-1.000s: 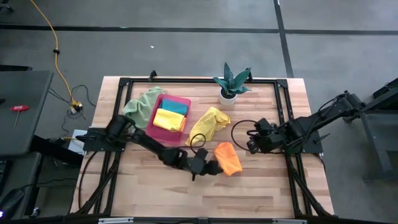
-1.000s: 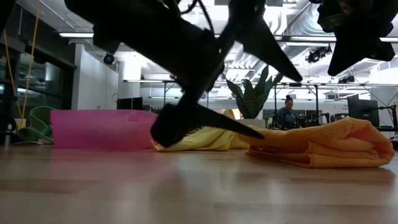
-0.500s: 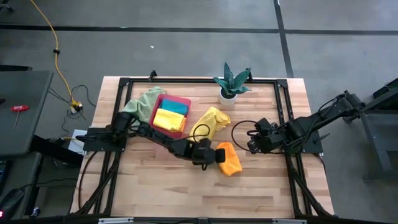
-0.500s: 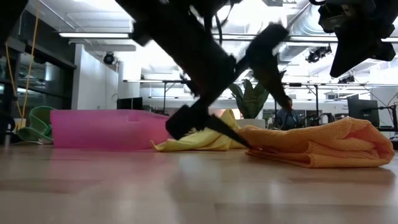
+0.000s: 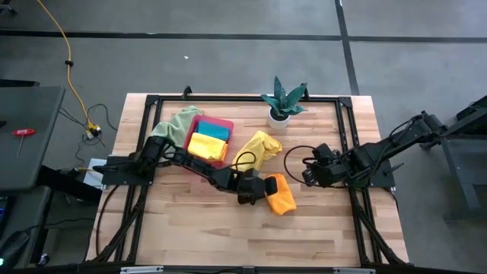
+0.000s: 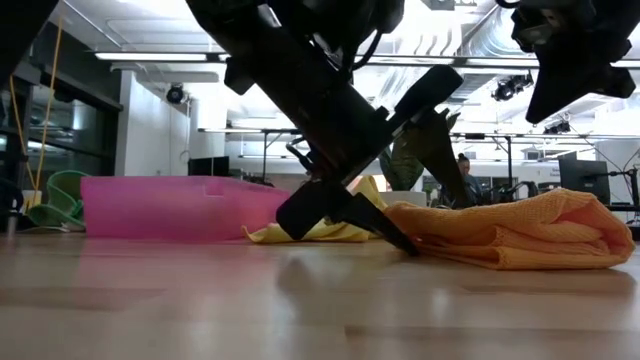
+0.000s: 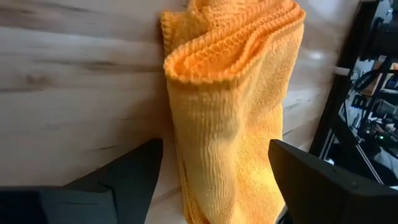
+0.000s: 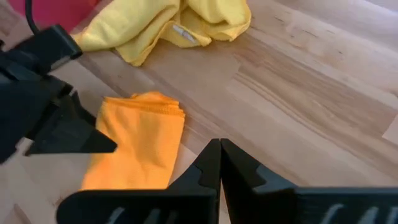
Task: Fold microfiber towels
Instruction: Put the orange microfiber cloth into the pink bin
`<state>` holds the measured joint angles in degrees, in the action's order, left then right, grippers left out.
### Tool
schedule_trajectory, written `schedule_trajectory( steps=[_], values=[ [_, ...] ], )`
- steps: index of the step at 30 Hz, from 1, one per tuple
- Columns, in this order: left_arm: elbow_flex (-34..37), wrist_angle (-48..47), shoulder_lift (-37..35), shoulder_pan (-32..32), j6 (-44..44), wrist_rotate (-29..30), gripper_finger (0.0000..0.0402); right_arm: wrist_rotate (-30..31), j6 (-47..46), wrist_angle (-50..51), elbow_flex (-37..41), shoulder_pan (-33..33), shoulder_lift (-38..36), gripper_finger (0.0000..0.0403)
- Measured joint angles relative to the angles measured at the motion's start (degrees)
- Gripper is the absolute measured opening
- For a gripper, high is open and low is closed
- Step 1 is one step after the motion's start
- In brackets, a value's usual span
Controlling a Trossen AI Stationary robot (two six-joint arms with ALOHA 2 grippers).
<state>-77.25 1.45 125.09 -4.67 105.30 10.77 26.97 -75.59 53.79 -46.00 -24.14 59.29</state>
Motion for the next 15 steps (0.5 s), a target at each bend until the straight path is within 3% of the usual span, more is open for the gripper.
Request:
schedule_trajectory(
  steps=[3, 9, 15],
  values=[
    [0.02, 0.57, 0.69, 0.78, -1.06, -1.92, 0.0264, -1.47, -3.12, -0.66, 0.0, 0.13, 0.0, 0.0],
    [0.09, 0.85, 0.8, 0.18, -3.2, -0.84, 0.0247, -13.38, -5.44, 1.54, -0.13, 0.09, 3.01, 0.0],
    [0.2, 2.05, 0.82, 0.12, -2.48, -0.72, 0.024, -16.52, -5.42, -2.04, -0.11, 0.11, 10.49, 0.0]
  ],
)
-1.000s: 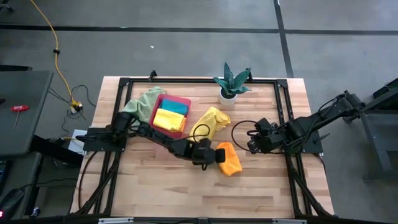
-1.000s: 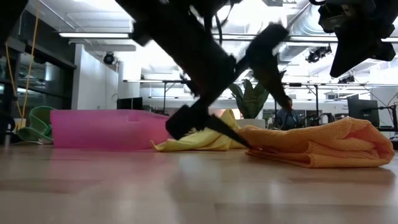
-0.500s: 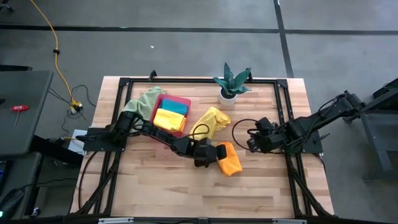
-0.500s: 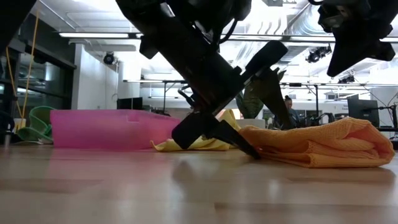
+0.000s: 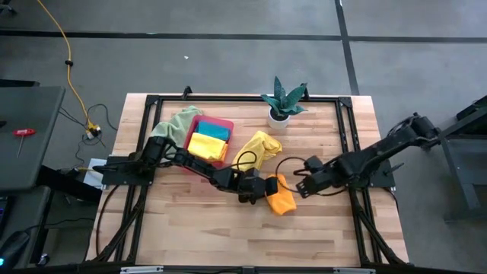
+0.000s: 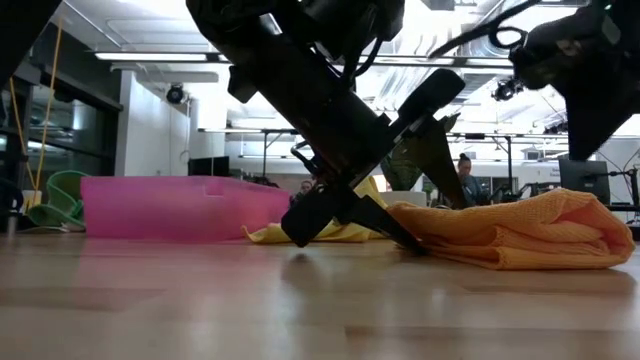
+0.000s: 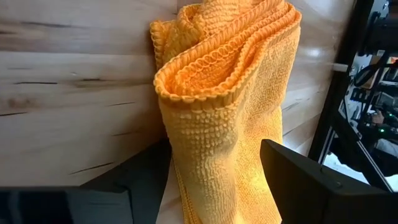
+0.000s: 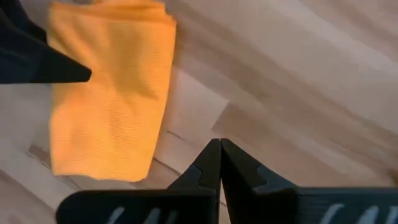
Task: Fold microfiber towels
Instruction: Put the orange microfiber cloth into the pink bin
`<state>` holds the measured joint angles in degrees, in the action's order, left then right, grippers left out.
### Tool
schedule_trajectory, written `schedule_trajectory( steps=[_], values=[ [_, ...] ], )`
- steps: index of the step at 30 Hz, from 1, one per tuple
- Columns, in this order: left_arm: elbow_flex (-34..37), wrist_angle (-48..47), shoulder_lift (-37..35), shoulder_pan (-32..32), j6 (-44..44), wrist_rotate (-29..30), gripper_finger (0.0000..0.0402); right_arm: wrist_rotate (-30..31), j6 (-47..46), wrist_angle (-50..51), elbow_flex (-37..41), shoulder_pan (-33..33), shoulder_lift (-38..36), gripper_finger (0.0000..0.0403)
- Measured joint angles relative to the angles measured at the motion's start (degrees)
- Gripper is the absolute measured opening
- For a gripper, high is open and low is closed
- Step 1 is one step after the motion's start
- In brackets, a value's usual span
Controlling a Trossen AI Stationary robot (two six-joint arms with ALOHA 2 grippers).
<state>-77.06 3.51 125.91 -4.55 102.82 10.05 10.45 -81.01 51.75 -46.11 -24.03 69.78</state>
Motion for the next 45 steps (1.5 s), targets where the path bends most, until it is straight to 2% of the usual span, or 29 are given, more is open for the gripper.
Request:
schedule_trajectory(
  steps=[7, 16, 24, 31, 35, 40, 45],
  values=[
    [0.02, 0.49, 0.02, -0.68, -0.44, 0.3, 0.0221, -2.67, 0.47, -12.28, 0.0, 0.0, 9.87, 0.0],
    [0.02, 0.55, 0.02, -1.58, -1.5, 1.11, 0.0219, -2.44, 0.0, -18.69, 0.08, 0.02, 20.37, 0.0],
    [0.04, 0.59, 0.02, -1.84, -2.56, 1.1, 0.0219, -2.64, -0.58, -29.18, 0.13, 0.03, 23.02, 0.0],
    [0.04, 0.55, 0.04, -2.13, -4.47, 1.1, 0.0208, -2.66, -0.59, -29.39, 0.13, 0.04, 22.79, 0.0],
    [0.09, 0.35, 0.09, -2.22, -6.04, 0.97, 0.0158, -2.65, -0.48, -28.47, 0.13, 0.04, 21.98, 0.0],
    [0.04, 0.57, -0.04, -2.33, -9.72, -0.09, 0.0025, -2.22, -0.17, -25.64, 0.13, 0.0, 19.38, 0.0],
    [0.26, 0.18, -0.83, -1.95, -15.31, -3.06, 0.0013, 0.26, -0.51, -20.06, 0.13, -0.16, 14.13, 0.0]
  ],
)
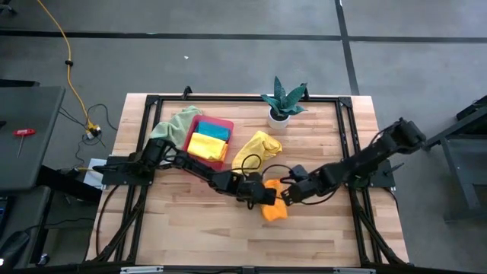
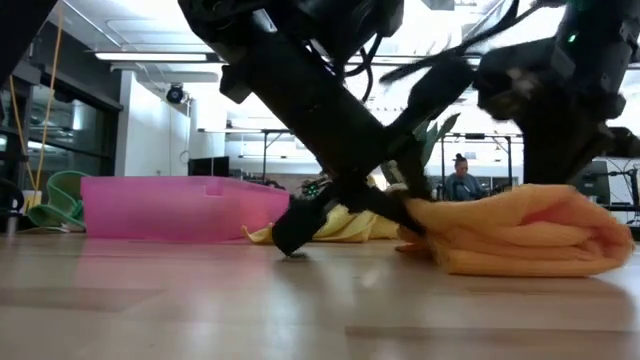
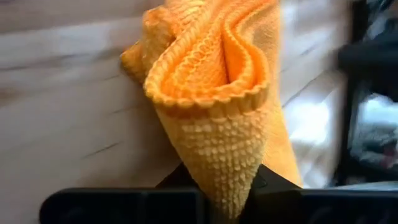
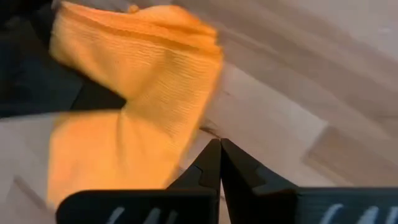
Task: Fold microfiber towels
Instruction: Put the orange microfiber cloth into the pink bin
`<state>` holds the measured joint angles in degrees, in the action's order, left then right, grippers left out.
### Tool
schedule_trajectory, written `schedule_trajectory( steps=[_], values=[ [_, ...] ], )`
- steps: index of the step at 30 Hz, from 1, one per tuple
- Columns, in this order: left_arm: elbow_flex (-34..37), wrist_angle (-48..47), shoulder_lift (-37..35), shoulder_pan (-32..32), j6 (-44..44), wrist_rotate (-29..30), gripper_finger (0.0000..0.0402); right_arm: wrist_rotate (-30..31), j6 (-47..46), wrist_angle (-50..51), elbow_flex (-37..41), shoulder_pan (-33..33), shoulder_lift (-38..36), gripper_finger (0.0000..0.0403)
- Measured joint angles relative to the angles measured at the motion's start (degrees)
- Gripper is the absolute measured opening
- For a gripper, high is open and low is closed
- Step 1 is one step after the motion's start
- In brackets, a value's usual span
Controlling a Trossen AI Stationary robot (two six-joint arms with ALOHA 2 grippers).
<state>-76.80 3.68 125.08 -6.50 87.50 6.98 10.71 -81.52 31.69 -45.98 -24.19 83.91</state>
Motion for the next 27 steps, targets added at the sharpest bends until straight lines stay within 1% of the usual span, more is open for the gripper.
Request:
schedule_trajectory(
  steps=[3, 6, 10, 14, 17, 21, 22, 24, 27],
  values=[
    [0.38, -1.8, -1.48, 0.17, -3.87, -1.59, 0.0006, 2.65, -0.98, 4.71, -0.02, -0.8, -4.87, 0.0],
    [0.89, -3.65, -5.39, 0.17, -8.14, -2.43, 0.0005, 6.17, -3.06, 10.11, -0.02, -1.87, -10.56, 0.0],
    [4.71, -5.89, -12.94, 0.06, -12.12, -2.39, 0.0003, 10.76, -6.12, 16.56, -0.02, -3.08, -17.66, 0.0],
    [10.32, -6.38, -24.09, 0.47, -13.64, 1.83, 0.0002, 13.12, -6.98, 19.92, -0.02, -3.2, -22.5, 0.0],
    [15.43, -7.47, -33.21, 0.65, -13.21, 8.48, 0.0002, 14.1, -6.94, 20.39, -0.02, -3.2, -24.21, 0.0],
    [22.13, -9.4, -46.09, -0.37, -10.22, 20.36, 0.0001, 15.44, -6.96, 20.48, -0.02, -3.2, -24.39, 0.0],
    [23.68, -9.84, -48.79, -1.11, -8.85, 23.79, 0.0001, 15.48, -6.97, 20.46, -0.02, -3.18, -24.35, 0.0],
    [27.13, -14.22, -54.32, -2.97, -5.49, 30.56, 0.0001, 15.78, -6.96, 20.26, -0.02, -3.2, -23.98, 0.0],
    [31.11, -19.68, -60.17, -6.89, 3.28, 40.36, 0.0, 15.75, -6.97, 20.03, -0.02, -3.2, -23.99, 0.0]
  ],
)
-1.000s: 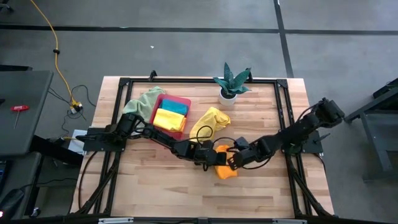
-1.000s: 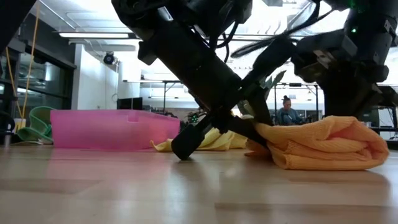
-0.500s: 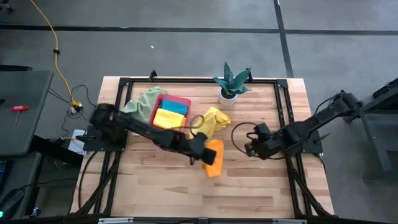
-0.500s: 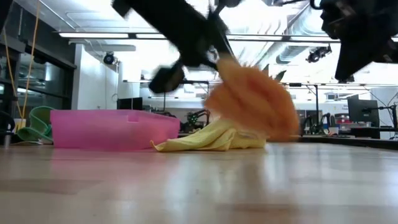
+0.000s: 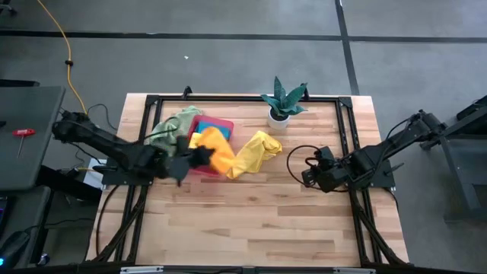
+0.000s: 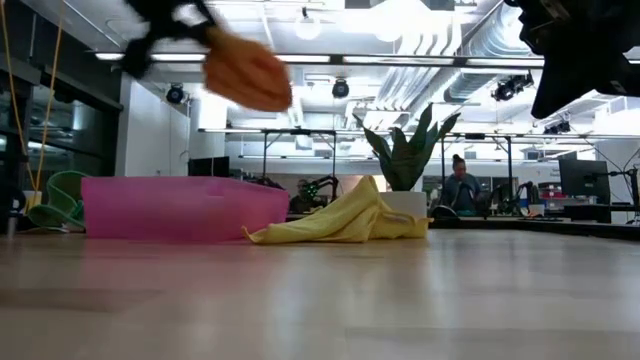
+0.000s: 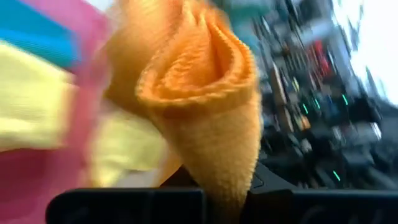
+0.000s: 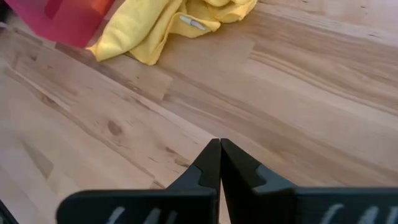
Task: Fold microfiber towels
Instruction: Put the orange microfiber cloth into the pink bin
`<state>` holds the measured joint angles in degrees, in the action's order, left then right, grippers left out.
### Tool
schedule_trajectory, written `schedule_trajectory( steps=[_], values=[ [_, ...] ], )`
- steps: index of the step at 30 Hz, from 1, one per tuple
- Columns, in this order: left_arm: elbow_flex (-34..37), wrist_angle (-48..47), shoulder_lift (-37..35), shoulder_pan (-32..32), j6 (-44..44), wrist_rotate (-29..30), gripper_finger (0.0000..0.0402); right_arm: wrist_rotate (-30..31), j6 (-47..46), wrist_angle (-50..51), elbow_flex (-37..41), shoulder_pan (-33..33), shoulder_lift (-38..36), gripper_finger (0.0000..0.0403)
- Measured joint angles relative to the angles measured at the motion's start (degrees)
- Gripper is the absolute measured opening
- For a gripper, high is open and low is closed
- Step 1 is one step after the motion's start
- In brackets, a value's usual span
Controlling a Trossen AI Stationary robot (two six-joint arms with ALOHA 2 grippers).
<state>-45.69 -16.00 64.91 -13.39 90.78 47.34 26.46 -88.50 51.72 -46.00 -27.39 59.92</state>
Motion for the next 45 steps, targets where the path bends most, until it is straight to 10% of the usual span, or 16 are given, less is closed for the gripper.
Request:
schedule_trajectory(
  steps=[6, 16, 28, 37, 45],
  values=[
    [5.75, -10.34, -4.2, -7.42, 22.5, 14.91, 0.0, 0.02, 0.0, -0.23, 0.0, 0.0, 0.13, 0.0],
    [3.94, -14.68, 4.37, -7.19, 41.26, 20.05, 0.0, 0.02, -0.01, -0.72, 0.0, 0.01, 0.11, 0.0],
    [-20.33, -61.95, 3.37, -10.38, 40.28, 21.14, 0.0, -0.03, 2.11, -0.08, 0.0, 0.01, 0.11, 0.0],
    [-22.63, -65.74, 4.92, -8.94, 38.73, 20.02, 0.0, -0.18, 3.05, -0.1, 0.0, 0.01, 0.11, 0.0],
    [-29.86, -65.0, 1.49, -3.6, 0.12, 9.32, 0.0, -0.87, 3.05, -0.23, 0.0, 0.01, 0.11, 0.0]
  ],
)
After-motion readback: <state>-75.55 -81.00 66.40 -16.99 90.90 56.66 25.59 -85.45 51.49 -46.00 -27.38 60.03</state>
